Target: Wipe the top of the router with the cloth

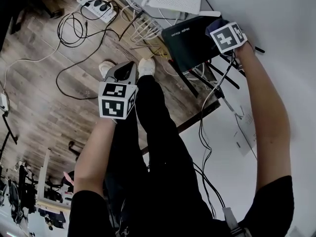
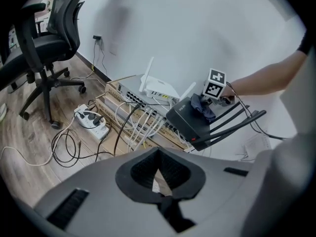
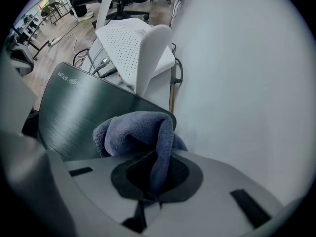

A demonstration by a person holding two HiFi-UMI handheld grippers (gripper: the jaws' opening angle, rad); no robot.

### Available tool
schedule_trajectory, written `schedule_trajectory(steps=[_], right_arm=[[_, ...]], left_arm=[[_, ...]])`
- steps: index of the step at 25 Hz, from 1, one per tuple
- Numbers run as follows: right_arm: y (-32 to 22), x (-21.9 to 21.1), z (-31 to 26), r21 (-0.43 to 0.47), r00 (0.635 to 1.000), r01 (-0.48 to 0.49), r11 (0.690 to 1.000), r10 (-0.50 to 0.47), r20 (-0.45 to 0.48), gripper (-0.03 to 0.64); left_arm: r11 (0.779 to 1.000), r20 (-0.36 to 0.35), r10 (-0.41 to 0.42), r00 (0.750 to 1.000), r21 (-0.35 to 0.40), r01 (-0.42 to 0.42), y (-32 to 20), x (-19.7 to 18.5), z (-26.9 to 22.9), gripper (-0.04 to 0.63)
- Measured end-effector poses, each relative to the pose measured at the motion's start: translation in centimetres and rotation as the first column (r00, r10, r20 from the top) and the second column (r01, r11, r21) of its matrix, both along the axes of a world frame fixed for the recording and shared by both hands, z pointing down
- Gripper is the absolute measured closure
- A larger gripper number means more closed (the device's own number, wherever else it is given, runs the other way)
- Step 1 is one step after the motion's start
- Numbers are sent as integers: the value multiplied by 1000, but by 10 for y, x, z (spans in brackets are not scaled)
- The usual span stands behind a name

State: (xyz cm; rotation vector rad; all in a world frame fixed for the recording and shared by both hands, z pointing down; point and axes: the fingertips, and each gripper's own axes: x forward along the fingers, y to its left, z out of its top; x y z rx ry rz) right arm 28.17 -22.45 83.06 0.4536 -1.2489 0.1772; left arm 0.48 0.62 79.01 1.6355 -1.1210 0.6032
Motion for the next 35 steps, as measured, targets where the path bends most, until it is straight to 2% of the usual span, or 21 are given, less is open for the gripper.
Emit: schedule_trajectory(steps=[4,7,10,12,17,22,31,35], right_arm=[[-4,-20,-3,29,999,28,999,-29,29,603],[5,-38,-5,-10,997,30,999,-30,67,603],[14,-54,-9,-60,991,-5,998,13,131,603],[17,-61,-11,-61,986,-27,998,37,163,603],[32,-84,-14,-54,953,-112,992,122,279,603],[58,-124,-13,-102,921,-69,992,102,377,603],[103,-171,-17,-188,903,8,982,73,424,603],[102,-173,-24,-167,912,1,986,67,405,603]], left_arm=[[1000,11,1,1000,-3,-1,2,-7,0,595],[1000,16,-5,1000,0,5,0,-13,-2,595],[1000,16,-15,1000,7,15,-5,-16,-2,595],[1000,10,-25,1000,11,25,-7,-16,-3,595],[1000,-9,-15,1000,9,16,-3,-9,-4,595],[1000,-20,17,1000,8,-17,4,-5,-2,595],[1000,-9,7,1000,29,-7,-3,-19,-11,595],[998,-9,-28,1000,62,28,-12,-25,-29,595]])
